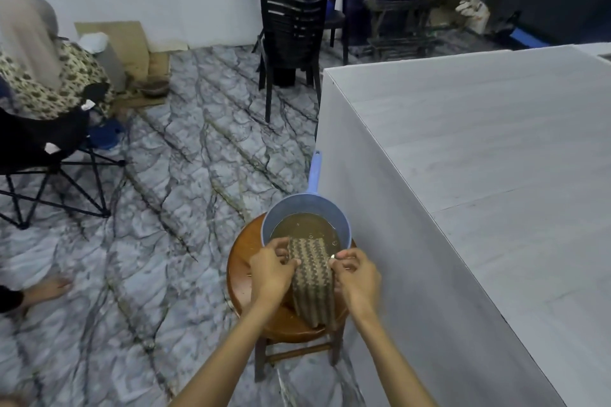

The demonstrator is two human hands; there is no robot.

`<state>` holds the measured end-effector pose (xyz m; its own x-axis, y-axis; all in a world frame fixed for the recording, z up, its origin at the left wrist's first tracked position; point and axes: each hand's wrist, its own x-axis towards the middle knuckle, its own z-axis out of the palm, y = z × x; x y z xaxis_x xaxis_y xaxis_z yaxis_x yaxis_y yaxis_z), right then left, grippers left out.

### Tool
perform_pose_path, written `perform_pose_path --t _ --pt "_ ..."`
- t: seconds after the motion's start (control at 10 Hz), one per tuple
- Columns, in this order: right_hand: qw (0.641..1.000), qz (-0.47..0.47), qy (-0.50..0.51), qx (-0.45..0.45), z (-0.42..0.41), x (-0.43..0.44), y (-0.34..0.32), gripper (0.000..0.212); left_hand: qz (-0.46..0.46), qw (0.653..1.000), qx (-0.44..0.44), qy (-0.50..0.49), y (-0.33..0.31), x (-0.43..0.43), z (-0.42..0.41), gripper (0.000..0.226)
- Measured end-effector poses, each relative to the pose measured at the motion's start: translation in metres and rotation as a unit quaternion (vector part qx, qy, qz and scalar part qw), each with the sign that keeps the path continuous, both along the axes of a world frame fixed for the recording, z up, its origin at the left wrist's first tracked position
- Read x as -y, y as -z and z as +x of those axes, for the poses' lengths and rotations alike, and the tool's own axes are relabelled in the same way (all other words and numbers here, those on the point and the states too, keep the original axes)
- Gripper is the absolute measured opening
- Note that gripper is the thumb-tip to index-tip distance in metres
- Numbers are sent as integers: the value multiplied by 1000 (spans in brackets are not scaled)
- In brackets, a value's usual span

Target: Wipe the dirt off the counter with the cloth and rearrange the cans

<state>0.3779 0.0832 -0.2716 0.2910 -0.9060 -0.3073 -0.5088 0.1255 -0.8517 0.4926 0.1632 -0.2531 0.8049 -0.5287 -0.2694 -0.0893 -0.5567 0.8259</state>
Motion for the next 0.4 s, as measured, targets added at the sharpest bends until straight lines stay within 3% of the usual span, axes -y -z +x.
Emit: perform_pose_path --t 0.2,0.3,0.4 --pt "993 -92 -63 -37 -1 -1 6 8 63 975 199 76 15 -8 -5 21" --pt "996 -55 -75 -16 -5 1 2 5 82 963 234 102 15 -20 -7 26" --pt "997 17 -67 42 -33 -6 1 7 17 969 241 55 20 -52 -19 25"
